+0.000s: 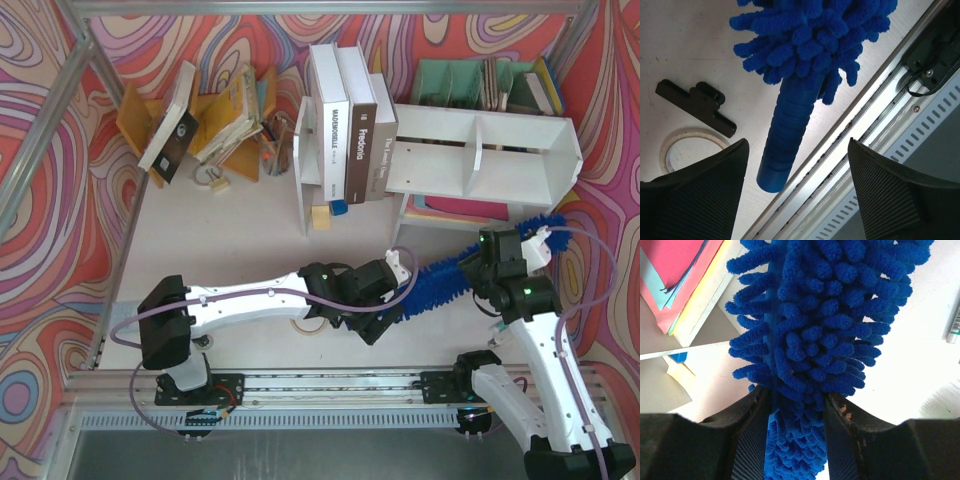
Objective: Dust the bookshelf with a duster
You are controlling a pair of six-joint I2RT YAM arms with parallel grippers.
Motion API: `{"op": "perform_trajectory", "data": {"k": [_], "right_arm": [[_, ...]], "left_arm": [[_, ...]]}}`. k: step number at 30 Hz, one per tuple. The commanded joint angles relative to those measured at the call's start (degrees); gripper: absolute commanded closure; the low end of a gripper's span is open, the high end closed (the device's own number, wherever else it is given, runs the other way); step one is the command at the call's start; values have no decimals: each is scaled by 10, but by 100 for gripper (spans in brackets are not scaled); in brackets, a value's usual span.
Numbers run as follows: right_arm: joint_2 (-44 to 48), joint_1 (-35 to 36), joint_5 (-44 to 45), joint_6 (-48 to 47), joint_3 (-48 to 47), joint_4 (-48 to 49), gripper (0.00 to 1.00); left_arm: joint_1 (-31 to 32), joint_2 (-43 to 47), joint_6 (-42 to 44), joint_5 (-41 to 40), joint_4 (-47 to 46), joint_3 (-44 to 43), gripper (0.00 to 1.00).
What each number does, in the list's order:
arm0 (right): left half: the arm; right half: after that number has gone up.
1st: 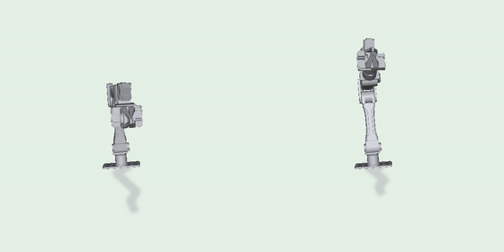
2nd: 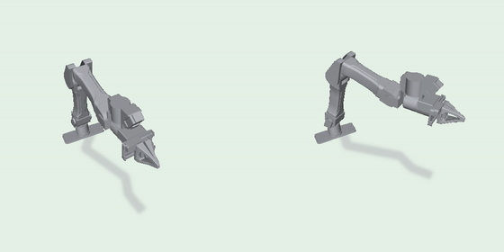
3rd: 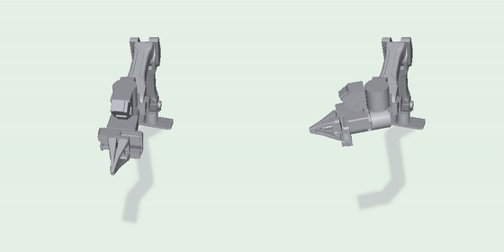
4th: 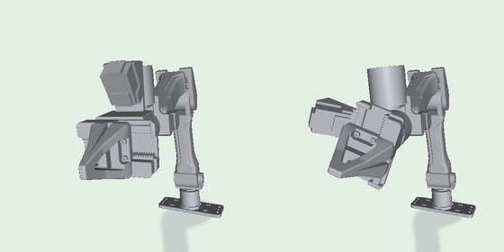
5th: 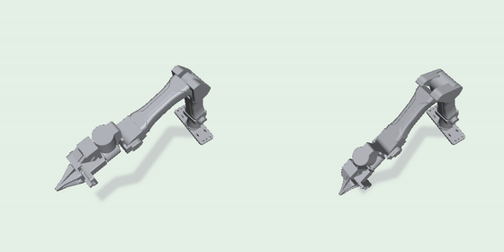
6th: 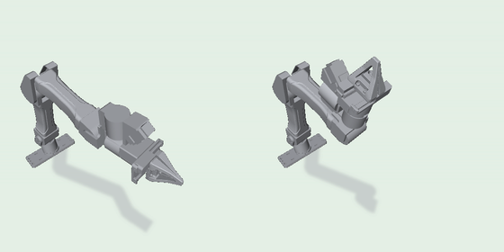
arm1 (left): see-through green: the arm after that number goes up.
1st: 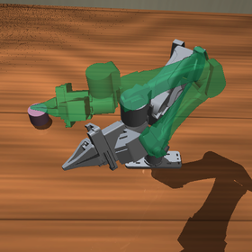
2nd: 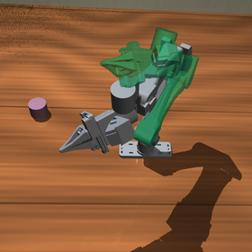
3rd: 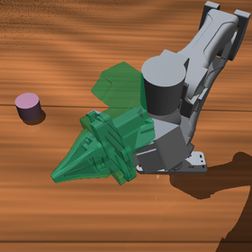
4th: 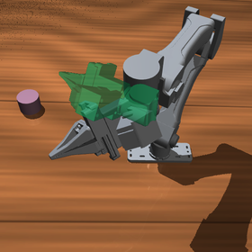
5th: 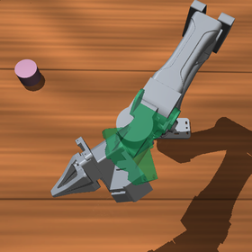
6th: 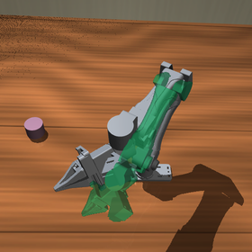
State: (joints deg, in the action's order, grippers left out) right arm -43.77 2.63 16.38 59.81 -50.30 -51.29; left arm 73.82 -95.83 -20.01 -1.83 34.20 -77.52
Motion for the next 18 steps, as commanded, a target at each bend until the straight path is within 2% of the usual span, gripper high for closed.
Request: {"op": "perform_trajectory", "data": {"k": [1, 5, 11, 18], "right_arm": [[10, -5, 2, -5, -23, -5, 100], [11, -5, 4, -5, -25, -7, 100], [15, -5, -3, -4, -28, -8, 100], [19, -5, -12, -5, -28, -13, 100]], "left_arm": [[1, -1, 16, -18, -30, 11, 29], [2, 4, 14, -23, -48, 25, 37], [5, 15, 14, -48, -69, 50, 37], [5, 17, 20, -61, -88, 64, 44]]}}
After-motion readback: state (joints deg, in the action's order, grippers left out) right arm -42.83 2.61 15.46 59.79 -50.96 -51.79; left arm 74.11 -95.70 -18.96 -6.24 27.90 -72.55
